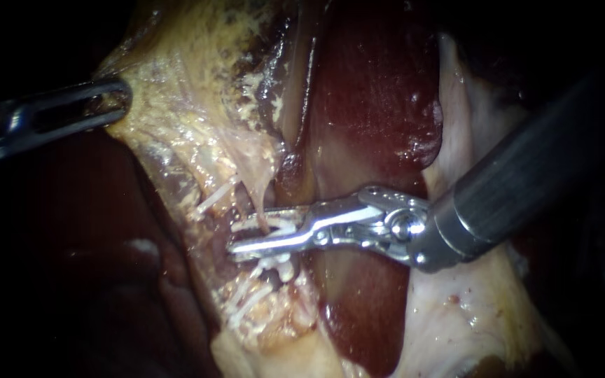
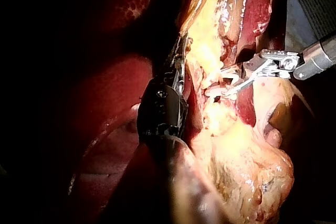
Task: Clipping third clip right tube
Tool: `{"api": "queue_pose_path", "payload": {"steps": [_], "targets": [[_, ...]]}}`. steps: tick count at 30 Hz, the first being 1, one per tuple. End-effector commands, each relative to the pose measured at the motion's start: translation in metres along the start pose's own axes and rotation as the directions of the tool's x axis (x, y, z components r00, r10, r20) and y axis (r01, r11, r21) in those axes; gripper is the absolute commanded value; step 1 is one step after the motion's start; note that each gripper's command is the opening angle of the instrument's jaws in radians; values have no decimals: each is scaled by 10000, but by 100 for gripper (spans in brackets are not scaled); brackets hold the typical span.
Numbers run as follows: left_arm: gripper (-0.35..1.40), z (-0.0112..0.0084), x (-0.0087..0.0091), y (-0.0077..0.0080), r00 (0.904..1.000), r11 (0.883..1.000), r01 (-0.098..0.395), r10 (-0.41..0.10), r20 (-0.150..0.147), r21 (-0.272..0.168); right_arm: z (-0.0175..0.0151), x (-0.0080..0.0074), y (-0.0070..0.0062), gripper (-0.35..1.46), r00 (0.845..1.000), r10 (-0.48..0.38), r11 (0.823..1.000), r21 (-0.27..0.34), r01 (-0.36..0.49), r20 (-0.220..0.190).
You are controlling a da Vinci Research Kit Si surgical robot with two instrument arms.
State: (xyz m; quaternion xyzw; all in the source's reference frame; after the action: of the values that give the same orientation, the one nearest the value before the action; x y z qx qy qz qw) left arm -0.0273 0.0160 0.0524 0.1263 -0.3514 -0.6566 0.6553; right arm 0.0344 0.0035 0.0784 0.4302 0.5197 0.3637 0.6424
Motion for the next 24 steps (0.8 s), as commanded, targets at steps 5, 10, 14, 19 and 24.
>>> {"api": "queue_pose_path", "payload": {"steps": [5, 10, 14, 19, 24], "targets": [[-35, 0, 0, 0, 10000, 10000, 3, -3, 0, -5, -1, 5, -1, 43, 10000, 20, 10000, 10, -20, -38], [-35, 0, 0, -1, 10000, 10000, 6, -6, 3, -10, -1, 10, -2, 43, 9999, 53, 10000, 3, -53, -162], [-35, 0, 0, -1, 10000, 10000, 8, -8, 5, -14, -4, 16, -4, 43, 9995, 93, 9999, 39, -92, -293], [-35, 0, 0, -1, 10000, 10000, 9, -9, 6, -17, -6, 18, -4, 42, 9995, 105, 9999, 42, -103, -293], [-35, -1, 0, -1, 10000, 10000, 10, -10, 7, -19, -9, 16, -2, 1, 9992, 93, 9999, -54, -95, -394]]}}
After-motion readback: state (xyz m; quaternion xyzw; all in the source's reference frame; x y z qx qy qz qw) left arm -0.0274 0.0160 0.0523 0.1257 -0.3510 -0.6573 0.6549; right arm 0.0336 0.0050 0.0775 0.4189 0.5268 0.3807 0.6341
